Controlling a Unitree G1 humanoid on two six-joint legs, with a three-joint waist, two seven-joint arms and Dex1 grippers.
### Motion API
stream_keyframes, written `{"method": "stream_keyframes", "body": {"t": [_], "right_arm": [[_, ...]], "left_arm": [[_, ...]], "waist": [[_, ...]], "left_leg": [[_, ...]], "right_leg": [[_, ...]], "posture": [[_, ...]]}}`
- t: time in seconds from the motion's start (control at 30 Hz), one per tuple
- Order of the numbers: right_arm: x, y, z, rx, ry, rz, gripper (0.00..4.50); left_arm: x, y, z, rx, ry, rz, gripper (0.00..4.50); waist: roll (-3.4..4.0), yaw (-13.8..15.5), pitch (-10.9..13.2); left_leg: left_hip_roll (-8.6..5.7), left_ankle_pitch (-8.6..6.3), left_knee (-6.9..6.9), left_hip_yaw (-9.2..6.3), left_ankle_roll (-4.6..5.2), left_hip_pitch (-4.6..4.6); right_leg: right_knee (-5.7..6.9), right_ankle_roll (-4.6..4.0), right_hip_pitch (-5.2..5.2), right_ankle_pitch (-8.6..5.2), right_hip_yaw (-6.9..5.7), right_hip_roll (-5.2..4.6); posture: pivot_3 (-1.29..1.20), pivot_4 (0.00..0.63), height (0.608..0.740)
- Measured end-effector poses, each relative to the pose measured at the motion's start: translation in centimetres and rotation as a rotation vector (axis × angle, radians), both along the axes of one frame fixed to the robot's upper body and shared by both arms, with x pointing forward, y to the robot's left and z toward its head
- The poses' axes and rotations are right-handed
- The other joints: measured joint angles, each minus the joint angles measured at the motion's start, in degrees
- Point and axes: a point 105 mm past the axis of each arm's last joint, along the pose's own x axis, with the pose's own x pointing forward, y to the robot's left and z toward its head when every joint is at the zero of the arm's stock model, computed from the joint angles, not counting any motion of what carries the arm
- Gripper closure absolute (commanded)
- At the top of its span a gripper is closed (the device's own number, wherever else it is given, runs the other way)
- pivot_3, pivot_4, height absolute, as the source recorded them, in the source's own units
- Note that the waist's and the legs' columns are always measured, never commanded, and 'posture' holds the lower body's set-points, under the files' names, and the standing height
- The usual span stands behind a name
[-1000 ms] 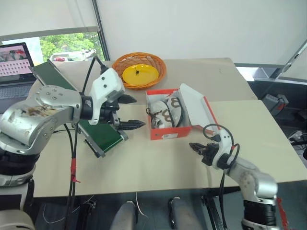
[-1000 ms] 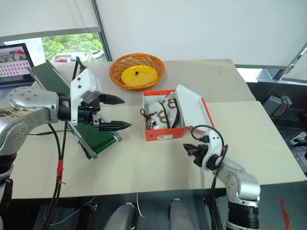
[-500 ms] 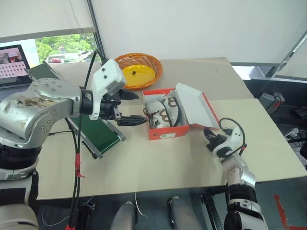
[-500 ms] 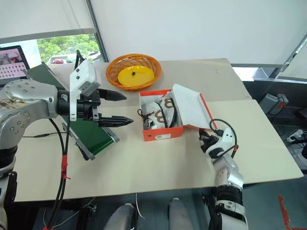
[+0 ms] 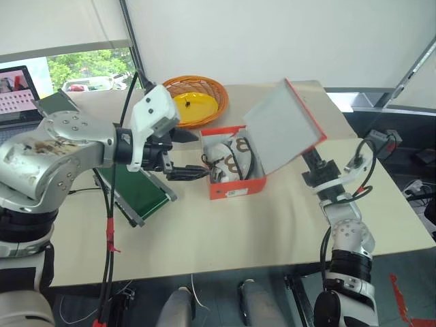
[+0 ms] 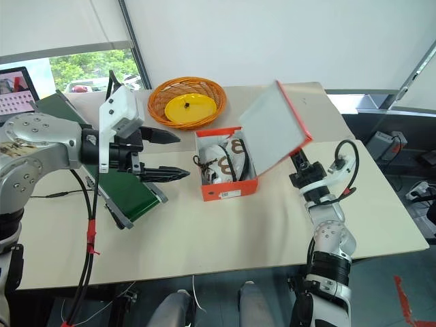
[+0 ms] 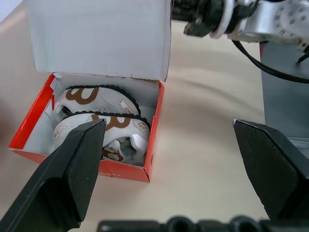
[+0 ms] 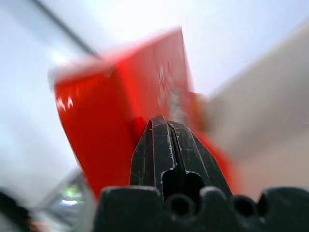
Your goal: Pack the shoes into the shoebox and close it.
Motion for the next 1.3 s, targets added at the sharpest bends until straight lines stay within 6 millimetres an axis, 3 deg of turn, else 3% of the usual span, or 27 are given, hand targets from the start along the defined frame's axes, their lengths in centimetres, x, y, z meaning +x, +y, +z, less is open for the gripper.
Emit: {"method": "stream_keyframes", "body": {"t": [0.07, 0.17, 0.27, 0.33, 0.43, 0.7, 0.9, 0.97, 1.07, 1.3], "right_arm": [[-0.3, 1.6, 0.6, -0.014, -0.011, 0.066, 4.45], [0.1, 4.2, -0.3, -0.127, 0.042, 0.141, 4.45], [1.0, 7.5, -3.4, -0.441, 0.123, 0.193, 4.45], [0.7, 10.1, -7.1, -0.720, 0.148, 0.261, 4.45], [1.6, 11.5, -6.8, -0.979, 0.025, 0.262, 4.45], [2.9, 12.0, -5.6, -1.092, -0.027, 0.296, 4.45], [5.5, 11.5, -0.9, -1.266, -0.107, 0.295, 4.45], [6.4, 11.9, -1.4, -1.305, -0.098, 0.307, 4.45], [7.3, 11.3, -4.5, -1.391, -0.022, 0.326, 4.45], [8.1, 11.4, -4.3, -1.436, -0.069, 0.327, 4.45]], "left_arm": [[0.1, -0.2, 0.0, -0.003, -0.007, -0.006, 0.00], [0.3, -0.3, 0.0, 0.000, -0.011, -0.001, 0.00], [0.4, -0.5, 0.0, -0.001, -0.013, -0.005, 0.00], [0.5, -0.4, 0.0, 0.000, -0.019, 0.001, 0.00], [0.7, -0.4, 0.0, 0.000, -0.027, 0.013, 0.00], [0.5, 0.0, -0.7, -0.009, -0.027, 0.057, 0.00], [0.5, 0.6, -1.7, -0.010, -0.041, 0.112, 0.00], [0.5, 0.6, -2.0, -0.008, -0.051, 0.126, 0.00], [0.4, 0.5, -2.3, -0.010, -0.061, 0.135, 0.00], [0.6, 1.0, -2.9, 0.011, -0.082, 0.184, 0.00]], "waist": [[0.00, 0.04, 0.00], [0.00, -0.05, 0.00], [0.00, -0.24, 0.00], [0.00, -0.03, 0.00], [-0.18, -0.46, -0.11], [-0.19, -0.15, -0.11], [-0.18, -0.09, -0.10], [-0.18, -0.11, -0.10], [-0.18, -0.02, -0.09], [-0.19, -0.17, -0.10]], "left_leg": [[-0.01, 0.00, 0.00, 0.02, 0.00, 0.01], [0.00, 0.00, 0.00, 0.04, 0.00, 0.01], [0.00, 0.00, 0.00, 0.12, 0.00, 0.02], [0.00, -0.01, -0.02, 0.11, 0.02, -0.04], [0.00, -0.02, 0.03, 0.22, 0.02, 0.12], [0.01, -0.01, 0.03, 0.20, 0.01, 0.09], [0.00, -0.04, 0.00, 0.19, 0.05, 0.01], [0.00, -0.04, 0.00, 0.18, 0.05, 0.00], [-0.03, -0.04, 0.00, 0.18, 0.05, -0.06], [-0.03, -0.04, 0.01, 0.17, 0.05, 0.09]], "right_leg": [[0.00, 0.01, 0.00, 0.00, 0.02, 0.00], [0.00, 0.01, -0.04, 0.00, 0.03, 0.02], [0.01, 0.04, -0.07, -0.01, 0.11, 0.04], [-0.01, 0.04, -0.12, -0.02, 0.10, 0.04], [-0.07, 0.16, 0.04, 0.04, 0.24, 0.03], [0.00, 0.04, -0.05, 0.12, 0.26, 0.06], [-0.08, 0.03, -0.10, 0.13, 0.24, 0.05], [-0.11, 0.03, -0.08, 0.13, 0.24, 0.04], [-0.14, 0.02, -0.11, 0.14, 0.24, 0.00], [-0.07, 0.02, 0.00, 0.15, 0.26, 0.03]], "posture": [[0.00, 0.150, 0.740], [0.00, 0.150, 0.740], [0.00, 0.150, 0.740], [0.00, 0.150, 0.740], [0.00, 0.150, 0.740], [0.00, 0.150, 0.740], [0.00, 0.150, 0.740], [0.00, 0.150, 0.740], [0.00, 0.150, 0.740], [0.00, 0.150, 0.740]]}}
